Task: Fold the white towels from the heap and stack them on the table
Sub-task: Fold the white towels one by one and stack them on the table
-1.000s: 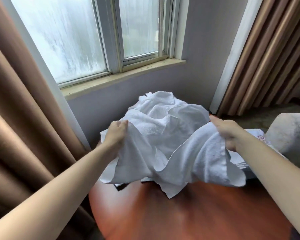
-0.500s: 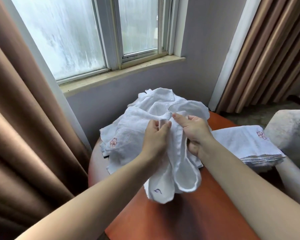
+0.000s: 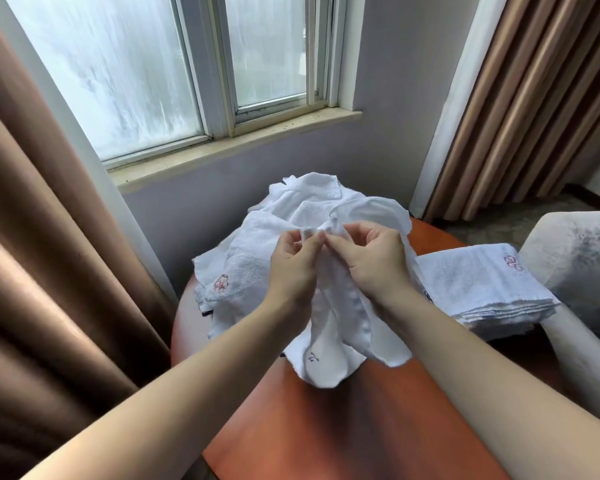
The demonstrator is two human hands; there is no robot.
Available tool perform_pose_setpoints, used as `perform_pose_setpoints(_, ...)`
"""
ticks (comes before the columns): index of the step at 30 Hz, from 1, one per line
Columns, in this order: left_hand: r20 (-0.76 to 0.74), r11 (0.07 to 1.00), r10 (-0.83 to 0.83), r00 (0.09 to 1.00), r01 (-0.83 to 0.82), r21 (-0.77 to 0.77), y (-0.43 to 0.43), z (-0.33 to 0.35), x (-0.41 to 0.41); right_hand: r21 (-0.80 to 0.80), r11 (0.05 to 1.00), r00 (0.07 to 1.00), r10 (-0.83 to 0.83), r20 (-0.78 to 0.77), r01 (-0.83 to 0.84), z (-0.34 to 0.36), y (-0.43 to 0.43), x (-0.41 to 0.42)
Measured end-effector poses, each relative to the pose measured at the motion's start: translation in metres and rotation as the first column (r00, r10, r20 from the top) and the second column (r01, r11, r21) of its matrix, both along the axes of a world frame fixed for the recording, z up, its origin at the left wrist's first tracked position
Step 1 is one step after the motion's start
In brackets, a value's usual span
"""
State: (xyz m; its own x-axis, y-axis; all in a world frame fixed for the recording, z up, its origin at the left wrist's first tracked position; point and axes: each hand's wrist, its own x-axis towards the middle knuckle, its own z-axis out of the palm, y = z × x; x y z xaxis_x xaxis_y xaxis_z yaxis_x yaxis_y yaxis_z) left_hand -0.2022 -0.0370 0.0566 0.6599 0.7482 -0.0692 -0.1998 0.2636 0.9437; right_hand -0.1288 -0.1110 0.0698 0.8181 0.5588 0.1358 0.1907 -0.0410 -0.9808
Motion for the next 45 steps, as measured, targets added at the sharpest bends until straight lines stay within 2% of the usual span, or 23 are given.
perform_pose_setpoints(3,-0.020,0.999,-0.025,0.999,0.026,0.042,0.004,0.002,-0.005,0.080,0.996,0.997,0.031,-0.066,-0.026,0.003,0.000,-0.003)
perform_pose_setpoints(6,-0.029,0.995,-0.042,0.999,0.044,0.094,0.008,-0.003,-0.007,0.111,0.987,0.980,0.134,-0.149,-0.118,0.007,-0.003,-0.002)
perform_pose_setpoints(10,-0.084,0.989,0.043,0.995,-0.031,0.145,0.008,-0.001,-0.003,0.142,0.980,0.963,0.167,-0.212,-0.139,0.007,-0.004,0.000)
perform_pose_setpoints(13,-0.118,0.994,0.075,0.990,-0.065,0.087,0.008,-0.003,-0.003,0.077,0.991,0.979,0.123,-0.161,-0.112,0.003,-0.002,0.004)
perform_pose_setpoints(15,-0.135,0.996,0.090,0.987,-0.087,0.025,0.010,-0.006,-0.003,0.036,0.999,0.990,-0.019,-0.137,0.024,-0.002,-0.002,0.012)
perform_pose_setpoints(17,-0.132,0.995,0.095,0.987,-0.100,-0.026,0.015,-0.008,-0.004,0.019,0.983,0.981,-0.180,-0.070,0.182,-0.004,-0.006,0.025)
perform_pose_setpoints(19,-0.114,0.992,0.095,0.989,-0.103,-0.069,0.017,-0.008,-0.004,0.000,0.971,0.969,-0.239,0.061,0.239,-0.003,-0.012,0.033)
perform_pose_setpoints(22,-0.097,0.992,0.082,0.992,-0.091,-0.089,0.016,-0.005,-0.002,-0.049,0.986,0.929,-0.134,0.346,0.161,-0.004,-0.011,0.023)
perform_pose_setpoints(25,-0.045,0.996,0.044,0.998,-0.047,-0.078,0.010,-0.001,0.002,-0.057,0.996,0.800,-0.024,0.600,0.073,-0.011,-0.001,0.007)
perform_pose_setpoints(27,-0.027,0.997,0.050,0.998,-0.051,-0.064,0.007,-0.001,0.003,-0.085,0.995,0.735,0.023,0.677,0.048,-0.016,0.002,0.005)
perform_pose_setpoints(30,0.027,0.997,0.023,0.999,-0.021,-0.077,0.007,-0.003,0.002,-0.140,0.990,0.711,0.094,0.697,0.006,-0.018,0.000,-0.002)
perform_pose_setpoints(33,0.025,0.997,-0.002,1.000,0.003,-0.075,0.009,-0.006,0.004,-0.203,0.956,0.680,0.294,0.672,-0.212,-0.020,-0.003,-0.013)
perform_pose_setpoints(34,0.007,0.997,0.017,1.000,-0.016,-0.077,0.011,-0.008,0.004,-0.169,0.940,0.708,0.335,0.621,-0.296,-0.022,-0.004,-0.012)
perform_pose_setpoints(36,-0.003,0.998,-0.005,1.000,0.004,-0.064,0.016,-0.008,0.001,-0.028,0.945,0.852,0.308,0.423,-0.327,-0.024,-0.012,-0.003)
perform_pose_setpoints(38,0.000,0.993,-0.119,0.993,0.119,0.005,0.021,-0.001,-0.005,0.054,0.972,0.955,0.212,0.206,-0.228,-0.027,-0.022,0.015)
perform_pose_setpoints(40,-0.035,0.942,-0.311,0.950,0.313,0.117,0.026,0.008,-0.012,-0.090,0.971,0.965,0.233,0.121,-0.223,-0.030,-0.032,0.032)
perform_pose_setpoints(42,-0.081,0.845,-0.491,0.868,0.497,0.200,0.031,0.018,-0.015,-0.295,0.900,0.929,0.360,0.087,-0.321,-0.032,-0.036,0.043)
perform_pose_setpoints(45,-0.097,0.787,-0.573,0.814,0.579,0.213,0.042,0.022,-0.019,-0.409,0.788,0.849,0.525,0.056,-0.460,-0.037,-0.033,0.049)
